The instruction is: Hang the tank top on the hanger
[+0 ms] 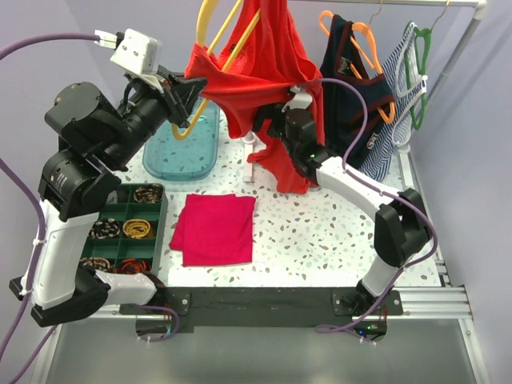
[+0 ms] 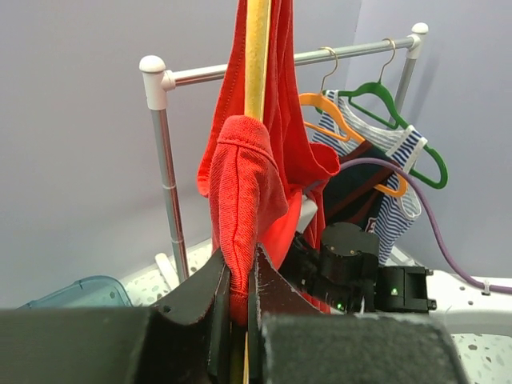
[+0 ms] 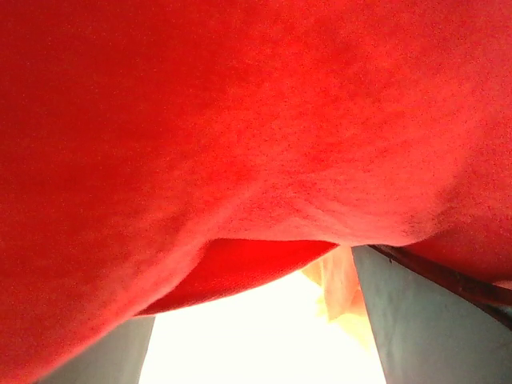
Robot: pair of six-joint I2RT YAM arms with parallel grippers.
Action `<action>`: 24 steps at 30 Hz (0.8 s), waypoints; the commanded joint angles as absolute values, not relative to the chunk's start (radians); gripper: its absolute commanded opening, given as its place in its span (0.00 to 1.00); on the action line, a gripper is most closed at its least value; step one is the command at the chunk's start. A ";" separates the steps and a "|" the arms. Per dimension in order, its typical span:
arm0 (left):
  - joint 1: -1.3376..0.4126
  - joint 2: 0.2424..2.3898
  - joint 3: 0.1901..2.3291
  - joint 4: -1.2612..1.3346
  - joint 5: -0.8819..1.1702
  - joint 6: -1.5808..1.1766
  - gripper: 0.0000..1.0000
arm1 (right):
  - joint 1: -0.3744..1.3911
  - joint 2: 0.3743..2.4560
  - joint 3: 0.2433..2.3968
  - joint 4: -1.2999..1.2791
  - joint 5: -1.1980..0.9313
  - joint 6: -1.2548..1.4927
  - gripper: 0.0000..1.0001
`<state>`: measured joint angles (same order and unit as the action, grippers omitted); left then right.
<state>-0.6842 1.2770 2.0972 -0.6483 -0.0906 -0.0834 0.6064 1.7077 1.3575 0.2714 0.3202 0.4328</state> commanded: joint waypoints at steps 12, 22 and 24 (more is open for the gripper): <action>-0.684 1.287 1.895 -0.505 -0.089 -0.155 0.00 | 0.569 1.770 1.255 0.333 0.146 0.491 0.96; -0.684 1.351 1.864 -0.548 -0.101 -0.186 0.00 | 0.571 1.772 1.137 0.390 0.098 0.552 0.96; -0.684 1.351 1.859 -0.558 -0.106 -0.186 0.00 | 0.571 1.776 1.124 0.394 0.094 0.558 0.96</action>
<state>-0.6838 1.3724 1.8545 -0.6193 -0.0925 -0.1658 0.5720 1.7889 1.1435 0.3141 0.1150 0.5251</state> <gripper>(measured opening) 0.105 0.960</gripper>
